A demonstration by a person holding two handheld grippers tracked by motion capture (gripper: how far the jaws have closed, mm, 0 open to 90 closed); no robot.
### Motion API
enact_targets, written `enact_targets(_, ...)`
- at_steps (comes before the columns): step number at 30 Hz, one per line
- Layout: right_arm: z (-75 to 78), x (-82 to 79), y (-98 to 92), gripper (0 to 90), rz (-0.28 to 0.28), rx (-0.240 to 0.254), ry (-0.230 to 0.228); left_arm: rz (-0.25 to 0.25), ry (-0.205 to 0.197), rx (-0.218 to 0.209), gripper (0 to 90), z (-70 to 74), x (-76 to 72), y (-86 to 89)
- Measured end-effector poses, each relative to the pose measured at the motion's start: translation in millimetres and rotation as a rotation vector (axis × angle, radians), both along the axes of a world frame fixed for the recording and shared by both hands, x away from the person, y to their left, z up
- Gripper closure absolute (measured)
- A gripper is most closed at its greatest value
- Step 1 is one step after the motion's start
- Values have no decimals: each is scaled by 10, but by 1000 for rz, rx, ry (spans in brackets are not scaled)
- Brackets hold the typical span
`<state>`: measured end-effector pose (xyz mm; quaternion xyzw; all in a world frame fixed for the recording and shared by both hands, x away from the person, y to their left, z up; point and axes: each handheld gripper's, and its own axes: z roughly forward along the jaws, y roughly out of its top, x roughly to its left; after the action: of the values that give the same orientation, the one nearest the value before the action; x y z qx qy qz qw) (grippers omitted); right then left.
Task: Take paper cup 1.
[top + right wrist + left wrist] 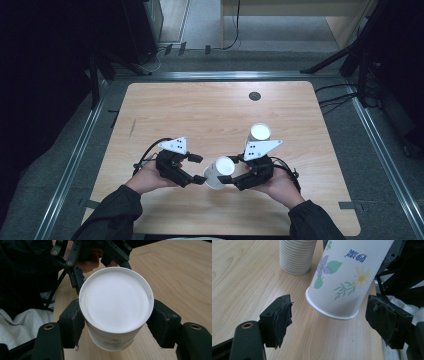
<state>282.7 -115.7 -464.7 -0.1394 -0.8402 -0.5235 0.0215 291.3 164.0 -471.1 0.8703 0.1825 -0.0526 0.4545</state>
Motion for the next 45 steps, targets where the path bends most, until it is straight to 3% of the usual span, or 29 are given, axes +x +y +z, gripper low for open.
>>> enact_targets(3,1,-3,28,347,-4,29,5,-11,1,-1,213,-4,3,-16)
enact_targets(11,-14,-19,114,347,2,39,-3,-42,-1,-13,210,-16,-21,-38)
enact_targets(16,-22,-17,200,347,10,52,-2,-47,-2,-48,213,-1,-26,6)
enact_targets(35,-22,3,327,351,16,84,42,-74,-44,-17,235,-40,-57,-4)
enact_targets(45,-14,2,324,353,20,90,55,-104,-66,-32,296,-19,-74,2)
